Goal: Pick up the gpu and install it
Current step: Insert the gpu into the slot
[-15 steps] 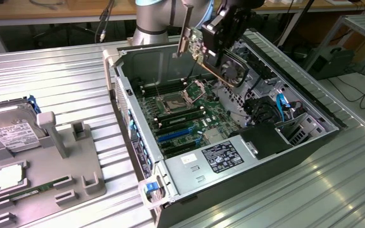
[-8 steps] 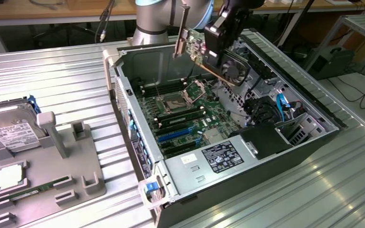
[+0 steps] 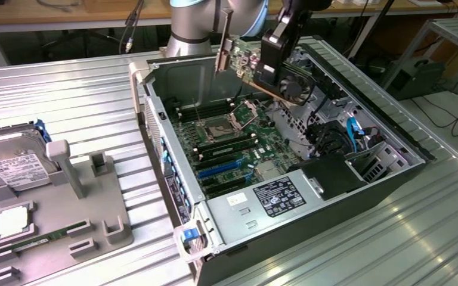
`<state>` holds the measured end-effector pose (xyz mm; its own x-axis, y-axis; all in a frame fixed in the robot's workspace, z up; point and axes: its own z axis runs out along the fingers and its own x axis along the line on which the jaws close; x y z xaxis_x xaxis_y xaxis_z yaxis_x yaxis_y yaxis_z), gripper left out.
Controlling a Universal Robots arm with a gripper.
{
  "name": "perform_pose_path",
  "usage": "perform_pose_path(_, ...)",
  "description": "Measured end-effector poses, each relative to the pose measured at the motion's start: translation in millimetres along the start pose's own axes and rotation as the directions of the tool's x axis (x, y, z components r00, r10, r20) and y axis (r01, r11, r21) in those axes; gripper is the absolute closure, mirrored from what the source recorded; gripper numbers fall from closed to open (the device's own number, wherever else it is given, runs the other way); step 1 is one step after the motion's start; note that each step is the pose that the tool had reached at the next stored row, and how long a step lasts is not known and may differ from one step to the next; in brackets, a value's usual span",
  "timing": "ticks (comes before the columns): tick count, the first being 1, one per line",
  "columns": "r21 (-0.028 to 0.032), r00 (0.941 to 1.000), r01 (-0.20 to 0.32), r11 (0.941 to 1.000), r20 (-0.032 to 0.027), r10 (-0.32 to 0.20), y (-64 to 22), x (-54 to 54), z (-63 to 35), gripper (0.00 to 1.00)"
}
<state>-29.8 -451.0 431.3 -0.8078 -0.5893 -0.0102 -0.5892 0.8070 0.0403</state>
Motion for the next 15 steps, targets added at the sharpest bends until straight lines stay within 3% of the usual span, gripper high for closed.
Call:
perform_pose_path(7,-0.0011,0.996,0.089,0.996,-0.0035,-0.089,0.1,0.1,0.0,0.72)
perform_pose_path(10,-0.0017,0.9906,0.136,0.9906,-0.0055,-0.136,0.0,0.2,-0.1,0.72)
perform_pose_path(12,-0.0025,0.9831,0.183,0.9832,-0.0073,-0.183,0.1,0.4,0.0,0.72)
perform_pose_path(15,-0.0031,0.9765,0.216,0.9765,-0.0084,-0.216,0.1,0.5,0.0,0.72)
